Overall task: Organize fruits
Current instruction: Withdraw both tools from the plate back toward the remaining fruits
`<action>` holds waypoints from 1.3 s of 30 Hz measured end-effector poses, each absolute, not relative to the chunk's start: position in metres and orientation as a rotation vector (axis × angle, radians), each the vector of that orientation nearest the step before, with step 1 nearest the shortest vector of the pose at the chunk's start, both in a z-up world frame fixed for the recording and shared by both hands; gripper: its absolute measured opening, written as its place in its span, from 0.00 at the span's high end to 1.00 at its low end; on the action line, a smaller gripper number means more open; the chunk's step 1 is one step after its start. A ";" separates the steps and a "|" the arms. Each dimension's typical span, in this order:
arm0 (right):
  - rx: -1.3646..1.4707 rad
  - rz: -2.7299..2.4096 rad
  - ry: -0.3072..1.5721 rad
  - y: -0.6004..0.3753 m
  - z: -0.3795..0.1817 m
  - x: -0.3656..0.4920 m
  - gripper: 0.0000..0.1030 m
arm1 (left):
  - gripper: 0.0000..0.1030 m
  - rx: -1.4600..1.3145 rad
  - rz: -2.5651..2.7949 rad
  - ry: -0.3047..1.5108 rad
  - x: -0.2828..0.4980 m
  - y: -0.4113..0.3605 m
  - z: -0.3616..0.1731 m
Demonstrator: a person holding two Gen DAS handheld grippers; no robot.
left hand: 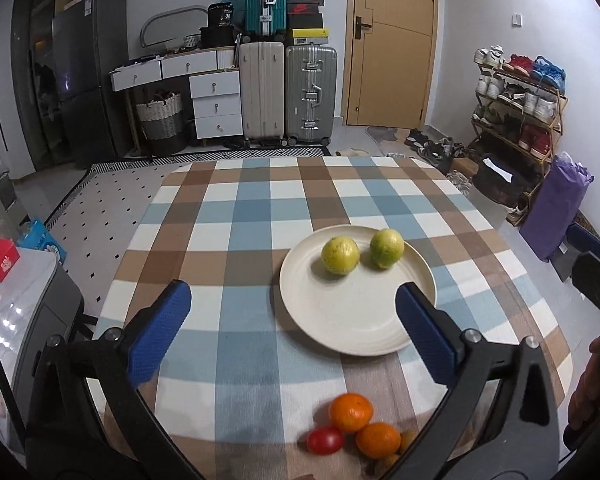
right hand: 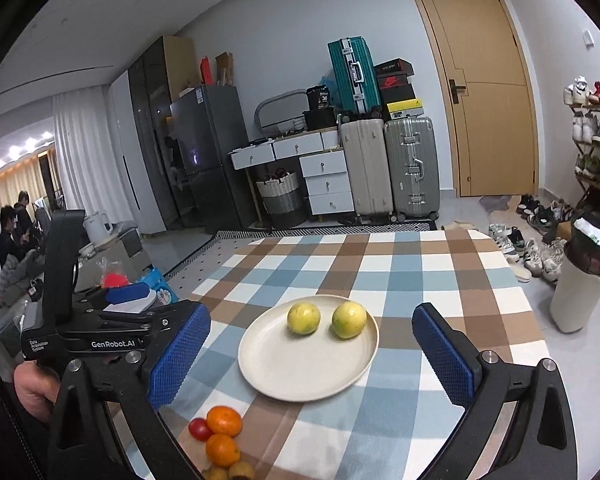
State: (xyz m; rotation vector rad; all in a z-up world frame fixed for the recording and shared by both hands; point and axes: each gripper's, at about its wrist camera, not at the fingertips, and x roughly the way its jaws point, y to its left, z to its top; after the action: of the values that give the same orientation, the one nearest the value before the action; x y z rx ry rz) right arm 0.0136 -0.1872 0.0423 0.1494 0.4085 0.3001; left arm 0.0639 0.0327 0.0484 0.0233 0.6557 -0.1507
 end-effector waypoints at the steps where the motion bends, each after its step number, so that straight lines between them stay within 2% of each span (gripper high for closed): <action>1: 0.146 0.299 0.407 -0.186 0.042 0.009 0.00 | 0.01 0.025 -0.146 0.658 0.057 0.033 0.048; 12: 0.128 0.299 0.380 -0.179 0.035 -0.039 0.00 | 0.01 -0.002 -0.082 0.658 0.006 0.043 0.033; 18: 0.061 0.300 0.421 -0.171 0.017 -0.057 0.00 | 0.01 -0.031 -0.058 0.670 -0.014 0.052 0.018; 39: 0.098 0.368 0.642 -0.158 -0.069 -0.064 0.00 | 0.01 -0.062 -0.077 0.739 -0.056 0.047 -0.052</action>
State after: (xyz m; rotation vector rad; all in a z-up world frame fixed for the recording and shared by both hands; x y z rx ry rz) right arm -0.0639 -0.1580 -0.0692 0.0977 0.6420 0.3684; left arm -0.0562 0.0468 -0.0519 -0.0616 0.7386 -0.0765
